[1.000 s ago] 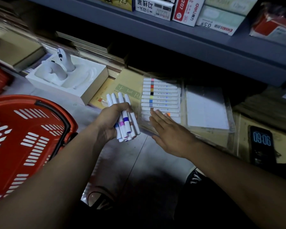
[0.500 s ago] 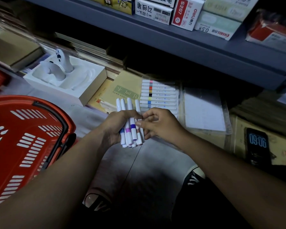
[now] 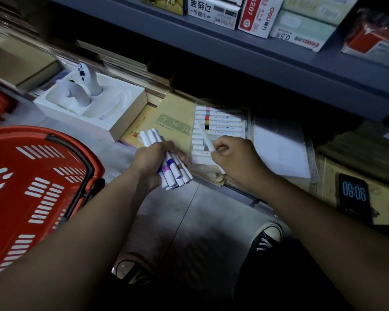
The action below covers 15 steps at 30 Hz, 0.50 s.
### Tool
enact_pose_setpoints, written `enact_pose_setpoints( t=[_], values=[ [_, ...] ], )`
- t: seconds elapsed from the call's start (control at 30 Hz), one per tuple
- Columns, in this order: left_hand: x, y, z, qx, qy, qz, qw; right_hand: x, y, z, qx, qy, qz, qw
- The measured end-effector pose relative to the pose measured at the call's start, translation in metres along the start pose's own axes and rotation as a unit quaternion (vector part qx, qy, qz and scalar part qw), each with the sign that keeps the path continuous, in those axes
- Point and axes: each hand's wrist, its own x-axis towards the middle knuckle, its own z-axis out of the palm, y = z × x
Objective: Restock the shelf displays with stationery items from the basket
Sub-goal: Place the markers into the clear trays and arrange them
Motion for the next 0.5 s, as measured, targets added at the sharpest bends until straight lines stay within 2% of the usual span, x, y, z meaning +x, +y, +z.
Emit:
enact_pose_setpoints(
  t=[0.1,0.2,0.3,0.5],
  values=[
    [0.004,0.007,-0.009,-0.001,0.023,0.011,1.0,0.0,0.021,-0.002,-0.204,-0.02,-0.121,0.971],
    [0.007,0.012,-0.013,-0.009,0.034,0.017,0.999,-0.004,0.032,0.007,-0.285,-0.003,-0.198,0.938],
    [0.007,0.013,-0.013,-0.01,0.03,0.015,0.999,-0.004,0.039,0.017,-0.325,0.035,-0.22,0.919],
    [0.008,0.01,-0.011,-0.019,0.032,0.02,0.999,-0.005,0.038,0.021,-0.358,0.053,-0.234,0.902]
  ],
)
